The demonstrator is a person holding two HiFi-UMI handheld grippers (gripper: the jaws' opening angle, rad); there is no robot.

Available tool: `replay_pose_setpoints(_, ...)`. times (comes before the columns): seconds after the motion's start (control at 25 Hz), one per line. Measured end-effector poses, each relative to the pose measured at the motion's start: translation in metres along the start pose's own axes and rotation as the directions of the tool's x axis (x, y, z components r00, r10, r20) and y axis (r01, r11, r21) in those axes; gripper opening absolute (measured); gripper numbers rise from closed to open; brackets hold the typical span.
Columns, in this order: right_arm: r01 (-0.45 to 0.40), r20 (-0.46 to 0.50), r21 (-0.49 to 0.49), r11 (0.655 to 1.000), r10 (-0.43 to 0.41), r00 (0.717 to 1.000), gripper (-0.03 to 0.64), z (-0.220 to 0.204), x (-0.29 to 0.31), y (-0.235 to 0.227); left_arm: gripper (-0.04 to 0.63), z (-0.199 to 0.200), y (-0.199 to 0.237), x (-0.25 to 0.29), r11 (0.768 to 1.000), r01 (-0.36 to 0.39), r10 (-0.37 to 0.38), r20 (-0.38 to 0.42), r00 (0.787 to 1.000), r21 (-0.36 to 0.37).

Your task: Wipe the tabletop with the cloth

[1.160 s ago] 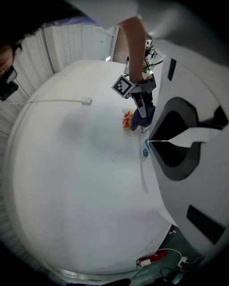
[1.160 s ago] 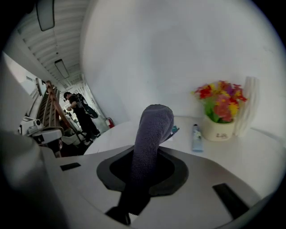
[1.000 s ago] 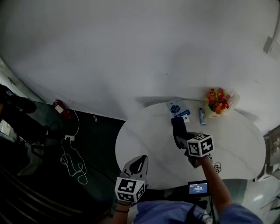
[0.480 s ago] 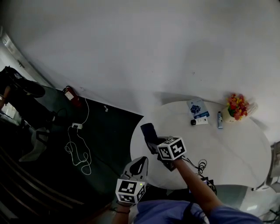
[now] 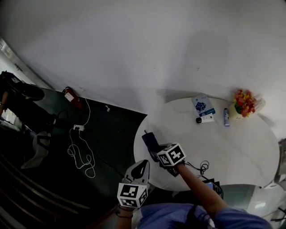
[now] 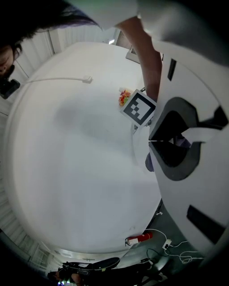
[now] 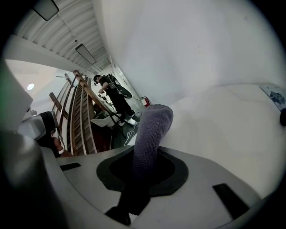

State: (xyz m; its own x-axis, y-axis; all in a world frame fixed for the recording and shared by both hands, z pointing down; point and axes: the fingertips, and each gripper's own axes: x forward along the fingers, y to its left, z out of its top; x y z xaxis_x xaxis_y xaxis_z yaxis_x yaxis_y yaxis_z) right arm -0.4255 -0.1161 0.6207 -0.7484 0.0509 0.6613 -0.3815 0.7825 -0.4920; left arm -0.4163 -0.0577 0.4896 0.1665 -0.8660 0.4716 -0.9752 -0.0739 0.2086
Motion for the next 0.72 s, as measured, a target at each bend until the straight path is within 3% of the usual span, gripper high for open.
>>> replay_pose_setpoints(0.4,0.152,0.032,0.126,0.980,-0.158,0.987,0.072,-0.040,-0.079,-0.081,0.017,0.010,-0.053,0.042,0.989,0.132,-0.131,-0.029,0.991,0.070)
replay_pose_setpoints(0.72,0.265,0.058,0.227,0.937,-0.285,0.957,0.072,-0.091,-0.166,-0.148,0.017,0.013,-0.133,0.074,0.956,0.262,-0.256,-0.060,0.965,0.132)
